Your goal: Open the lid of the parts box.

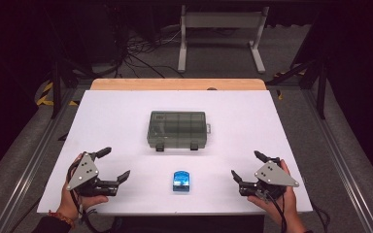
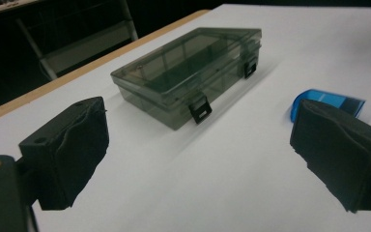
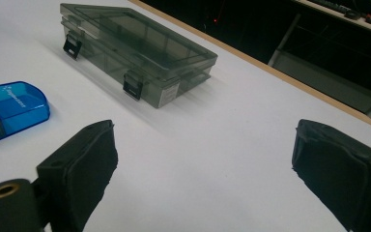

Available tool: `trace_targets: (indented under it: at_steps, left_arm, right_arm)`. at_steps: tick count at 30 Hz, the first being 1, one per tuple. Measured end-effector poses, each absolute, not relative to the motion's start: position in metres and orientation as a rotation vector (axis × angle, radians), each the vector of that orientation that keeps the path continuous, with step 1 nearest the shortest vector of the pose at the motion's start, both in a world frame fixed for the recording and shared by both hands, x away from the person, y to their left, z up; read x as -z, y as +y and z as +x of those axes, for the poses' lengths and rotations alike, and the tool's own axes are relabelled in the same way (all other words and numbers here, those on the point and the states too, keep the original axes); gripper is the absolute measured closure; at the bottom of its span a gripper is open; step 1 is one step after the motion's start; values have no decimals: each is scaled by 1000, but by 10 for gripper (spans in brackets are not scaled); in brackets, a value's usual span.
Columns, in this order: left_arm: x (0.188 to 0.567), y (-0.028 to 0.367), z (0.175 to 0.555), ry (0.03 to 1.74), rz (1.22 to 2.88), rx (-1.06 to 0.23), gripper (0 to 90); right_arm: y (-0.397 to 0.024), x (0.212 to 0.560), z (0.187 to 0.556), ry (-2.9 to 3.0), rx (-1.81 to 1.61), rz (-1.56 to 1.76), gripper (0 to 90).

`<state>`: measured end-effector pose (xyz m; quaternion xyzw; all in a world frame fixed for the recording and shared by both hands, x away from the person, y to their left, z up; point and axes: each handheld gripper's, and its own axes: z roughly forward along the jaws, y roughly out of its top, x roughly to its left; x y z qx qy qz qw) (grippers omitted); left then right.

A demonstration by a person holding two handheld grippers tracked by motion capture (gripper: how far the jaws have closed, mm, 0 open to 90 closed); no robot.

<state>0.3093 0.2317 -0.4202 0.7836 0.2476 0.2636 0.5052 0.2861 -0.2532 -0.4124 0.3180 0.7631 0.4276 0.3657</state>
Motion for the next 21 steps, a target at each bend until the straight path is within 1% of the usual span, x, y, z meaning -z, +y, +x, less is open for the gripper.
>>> trace_targets:
  at_steps: [9,14,17,19,20,21]
  left_arm:
    - [428,233,310,611,1936,-602,94]
    - [430,233,315,622,1951,-578,126]
    - [431,228,332,648,1991,-540,143]
    - [433,224,341,667,2008,-527,157]
    - [433,224,341,667,2008,-527,169]
    - [434,219,352,671,2037,-512,176]
  right_arm:
    - [-252,417,300,2006,-1127,875,95]
    - [-248,421,314,2043,-1111,893,113]
    - [-244,423,326,2083,-1098,913,131]
    - [-240,423,335,2112,-1111,926,163]
    - [-240,423,335,2112,-1111,926,163]
    - [-234,422,345,2131,-1097,920,177]
